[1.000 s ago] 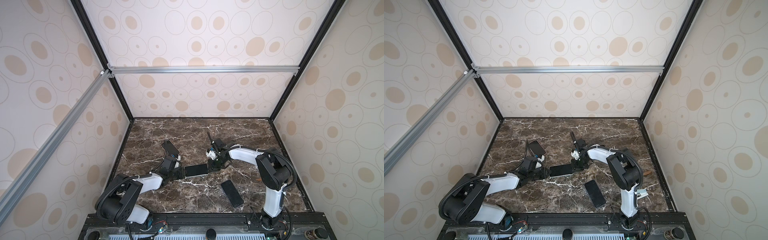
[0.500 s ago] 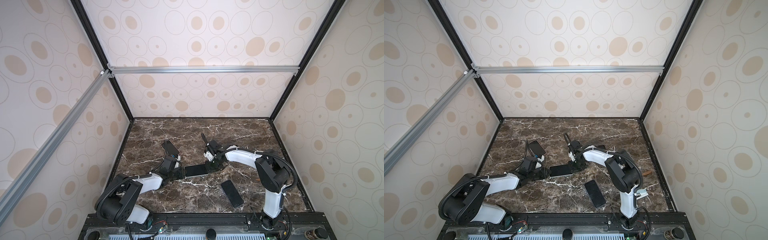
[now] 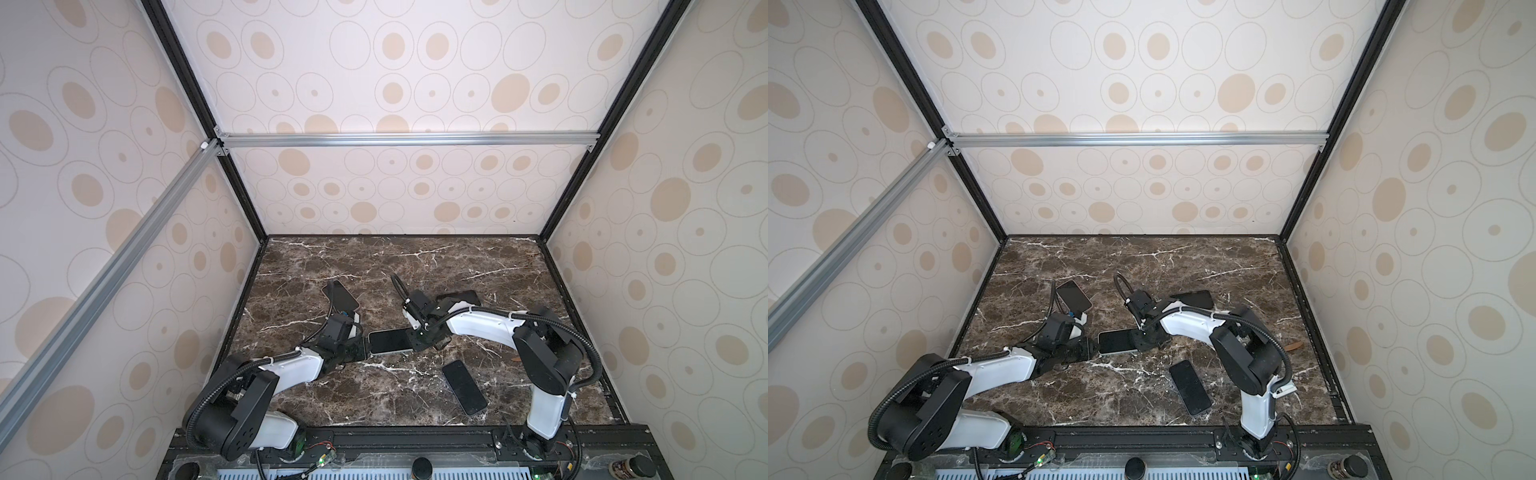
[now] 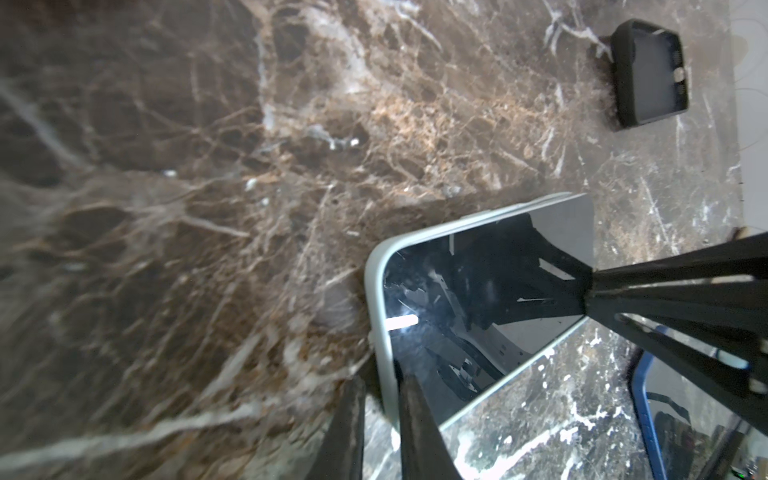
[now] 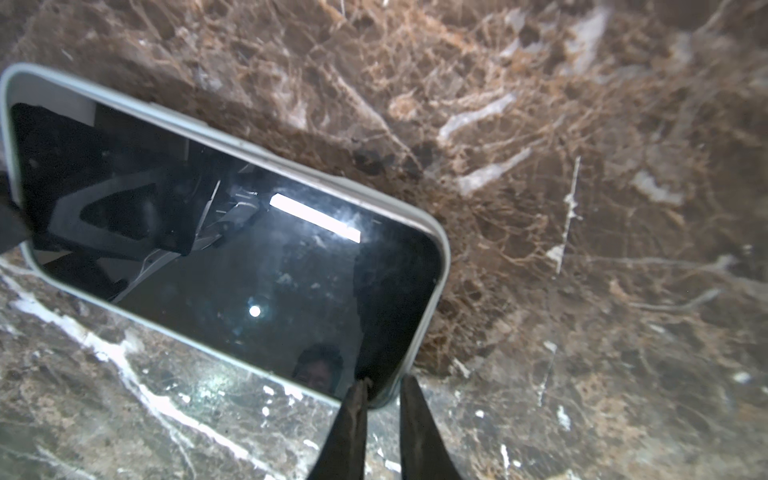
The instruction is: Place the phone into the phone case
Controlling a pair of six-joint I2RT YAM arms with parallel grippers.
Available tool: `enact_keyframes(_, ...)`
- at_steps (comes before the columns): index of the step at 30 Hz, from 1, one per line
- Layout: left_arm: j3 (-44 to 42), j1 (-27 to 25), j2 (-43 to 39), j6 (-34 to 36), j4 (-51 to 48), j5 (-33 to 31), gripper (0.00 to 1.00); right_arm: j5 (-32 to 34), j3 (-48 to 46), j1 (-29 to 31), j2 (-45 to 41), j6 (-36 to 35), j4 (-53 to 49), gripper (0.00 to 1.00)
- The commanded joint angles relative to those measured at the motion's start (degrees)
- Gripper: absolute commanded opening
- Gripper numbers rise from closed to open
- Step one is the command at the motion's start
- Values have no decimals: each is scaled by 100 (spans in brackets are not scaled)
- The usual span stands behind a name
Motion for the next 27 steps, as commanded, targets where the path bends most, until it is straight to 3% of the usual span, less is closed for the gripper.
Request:
enact_keyframes(1,-55,-12,-121,-36,-845,-418,17,301,-318,144,218,-136,246,19)
enact_keyframes(11,387,-6,-455,133,-1187,-618,18,208,-138,142,-624,-175,255,36)
enact_keyframes(27,396,-8,-599,48,-1155,-658,19,173,-293,53,-972,-64,396,42)
